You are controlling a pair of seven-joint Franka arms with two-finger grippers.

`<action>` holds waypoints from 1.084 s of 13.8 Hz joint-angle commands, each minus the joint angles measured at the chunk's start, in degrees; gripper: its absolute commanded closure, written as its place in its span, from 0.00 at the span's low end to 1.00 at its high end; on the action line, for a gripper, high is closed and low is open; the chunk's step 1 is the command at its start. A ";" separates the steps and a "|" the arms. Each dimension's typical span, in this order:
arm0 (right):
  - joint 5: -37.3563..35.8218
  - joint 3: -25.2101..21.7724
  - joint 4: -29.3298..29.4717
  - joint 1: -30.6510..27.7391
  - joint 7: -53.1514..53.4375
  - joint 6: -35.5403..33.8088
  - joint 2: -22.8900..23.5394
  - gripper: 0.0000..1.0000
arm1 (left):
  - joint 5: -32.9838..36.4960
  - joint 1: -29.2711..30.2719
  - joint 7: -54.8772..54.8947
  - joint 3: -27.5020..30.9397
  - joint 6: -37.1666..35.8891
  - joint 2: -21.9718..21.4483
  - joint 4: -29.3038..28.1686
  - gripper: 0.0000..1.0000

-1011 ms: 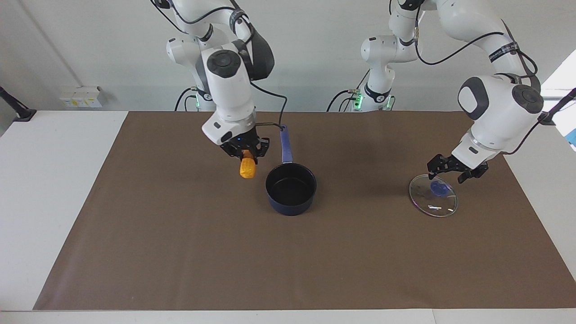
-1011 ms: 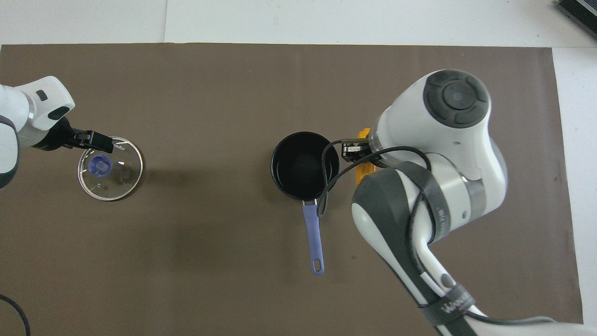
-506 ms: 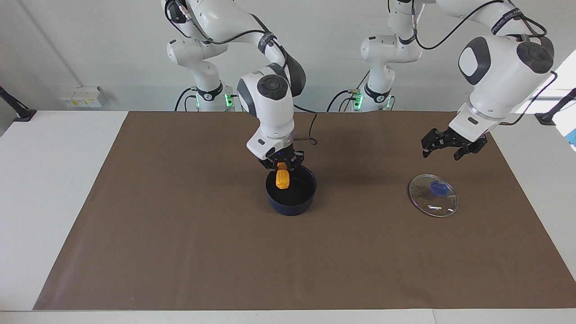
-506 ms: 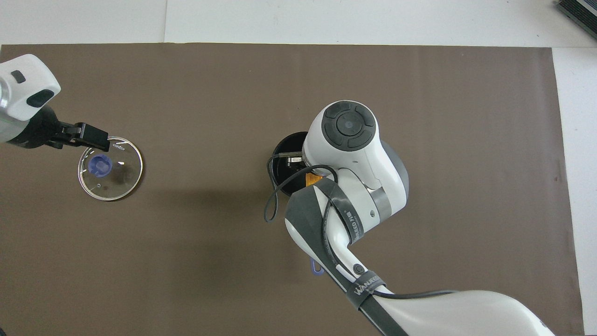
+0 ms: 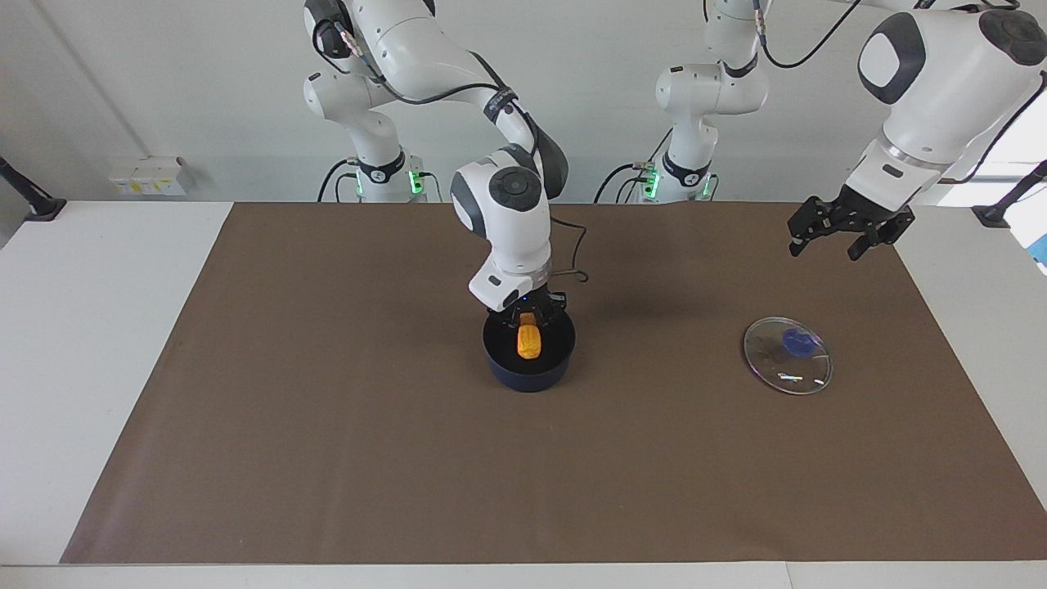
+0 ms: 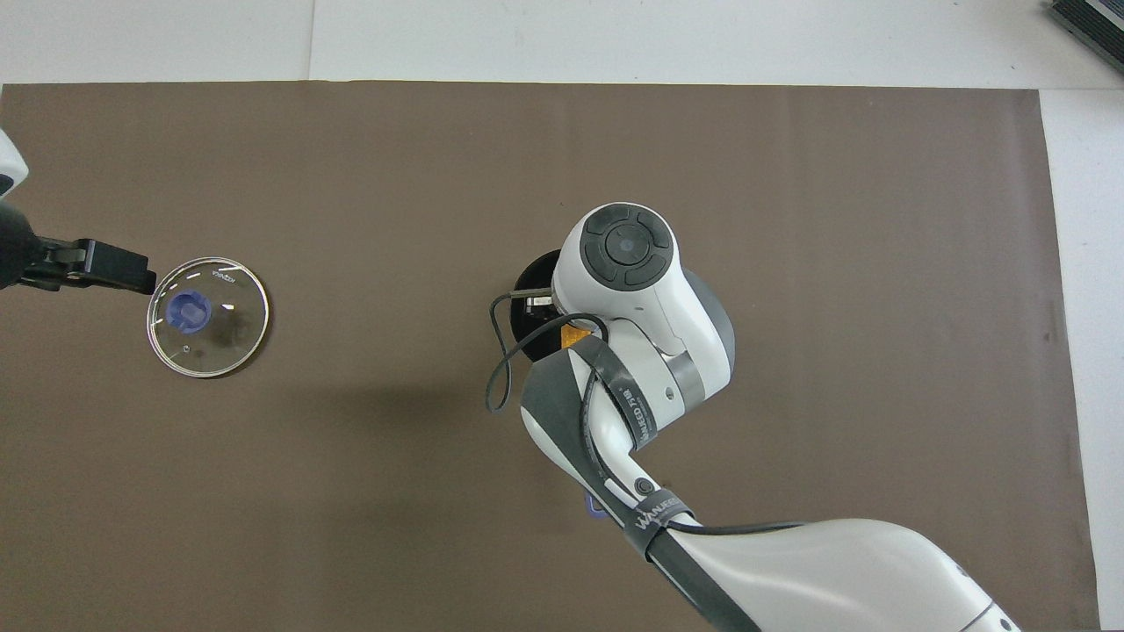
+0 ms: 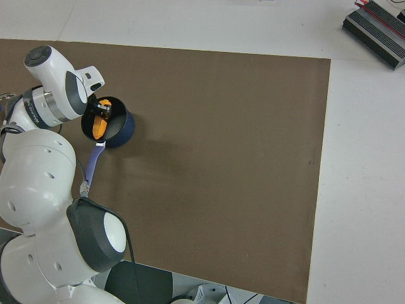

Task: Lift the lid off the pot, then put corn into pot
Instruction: 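Carry the corn over the pot with the right gripper and lower it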

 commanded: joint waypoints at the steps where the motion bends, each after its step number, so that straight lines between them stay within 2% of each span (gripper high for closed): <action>1: 0.88 0.22 1.05 -0.78 0.32 1.64 0.94 1.00 | 1.16 0.51 -0.96 0.13 -1.52 -1.55 0.09 0.00; 3: 1.06 0.22 0.87 -0.96 0.06 1.81 1.02 1.00 | 1.16 0.69 -2.02 0.22 -2.57 -1.64 0.70 0.00; 6: 1.24 0.22 0.44 -0.79 -0.03 1.73 1.02 1.00 | 1.07 0.69 -2.02 -0.04 -7.48 -0.77 5.79 0.00; 15: 1.24 0.31 -2.28 0.36 -0.03 1.81 1.11 1.00 | 3.18 -0.27 0.09 -0.13 -6.97 -1.55 4.13 0.00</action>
